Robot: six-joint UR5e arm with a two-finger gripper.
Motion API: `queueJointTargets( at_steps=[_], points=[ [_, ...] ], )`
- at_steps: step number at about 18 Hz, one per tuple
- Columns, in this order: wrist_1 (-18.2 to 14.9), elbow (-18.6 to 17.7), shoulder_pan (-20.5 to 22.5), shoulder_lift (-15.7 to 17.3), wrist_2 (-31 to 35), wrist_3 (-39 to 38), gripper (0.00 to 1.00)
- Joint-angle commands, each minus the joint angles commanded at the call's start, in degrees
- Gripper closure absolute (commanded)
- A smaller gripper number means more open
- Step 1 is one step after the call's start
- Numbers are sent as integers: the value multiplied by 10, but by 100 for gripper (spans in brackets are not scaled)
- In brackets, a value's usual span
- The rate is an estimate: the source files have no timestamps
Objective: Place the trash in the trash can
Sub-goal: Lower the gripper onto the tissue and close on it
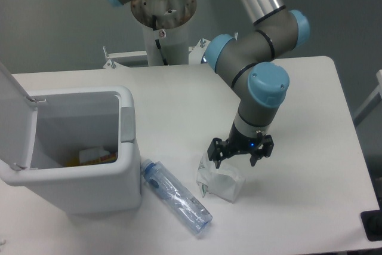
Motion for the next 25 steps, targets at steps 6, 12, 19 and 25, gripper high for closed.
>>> queueJointTargets(
  at_steps=[6,12,19,25],
  points=[
    [37,4,-17,-25,25,-28,0],
    [44,4,-18,-29,26,-42,30],
    [44,-3,-19,-28,27,-42,49],
    [45,-3,-29,-33,33,-51,49]
  ],
)
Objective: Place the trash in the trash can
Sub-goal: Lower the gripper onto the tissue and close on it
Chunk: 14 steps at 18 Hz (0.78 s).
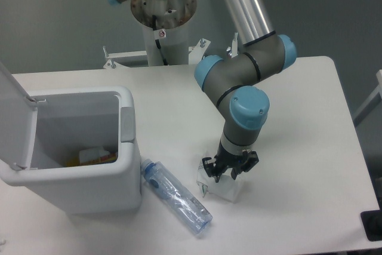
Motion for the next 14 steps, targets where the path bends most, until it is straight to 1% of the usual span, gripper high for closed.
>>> queueJointTargets(
  at_steps=[3,12,14],
  points=[
    [2,1,0,-1,0,0,50],
    [3,3,0,2,7,0,76],
    [3,3,0,3,8,1,78]
  ],
)
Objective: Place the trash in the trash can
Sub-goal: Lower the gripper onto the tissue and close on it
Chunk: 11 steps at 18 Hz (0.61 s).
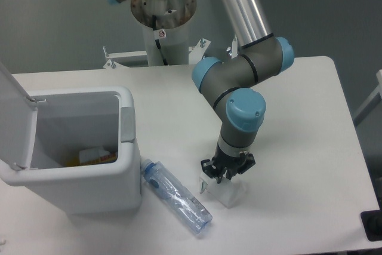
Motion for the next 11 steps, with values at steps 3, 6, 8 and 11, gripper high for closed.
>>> queueJointTargets(
  at_steps=[3,6,8,11],
  points=[
    [0,2,0,1,0,1,82],
    [0,4,1,2,0,1,89],
    [0,6,1,2,-1,0,94],
    [0,9,1,4,-1,3,96]
  ],
)
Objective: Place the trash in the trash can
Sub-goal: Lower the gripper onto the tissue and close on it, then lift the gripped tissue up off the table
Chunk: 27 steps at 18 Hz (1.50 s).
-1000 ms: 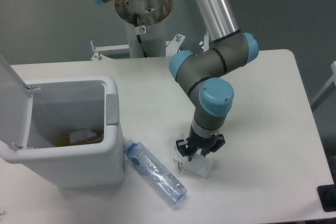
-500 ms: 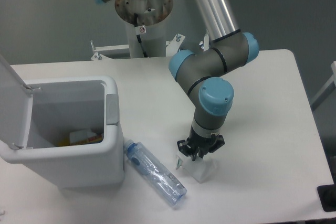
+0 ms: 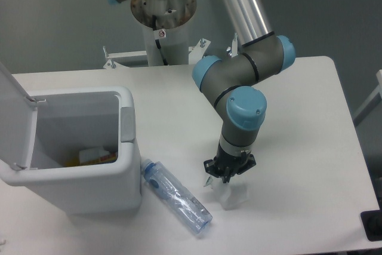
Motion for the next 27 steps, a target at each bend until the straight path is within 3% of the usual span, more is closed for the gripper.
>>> queueJointTargets(
  at_steps=[8,14,18,27],
  points=[
    [-3,25,6,10,-2,2,98],
    [-3,38,21,38,-17,2,98],
    [-3,66,31,47,-77,-21,98],
    [-2,169,37,72,-180,-154,98]
  ],
)
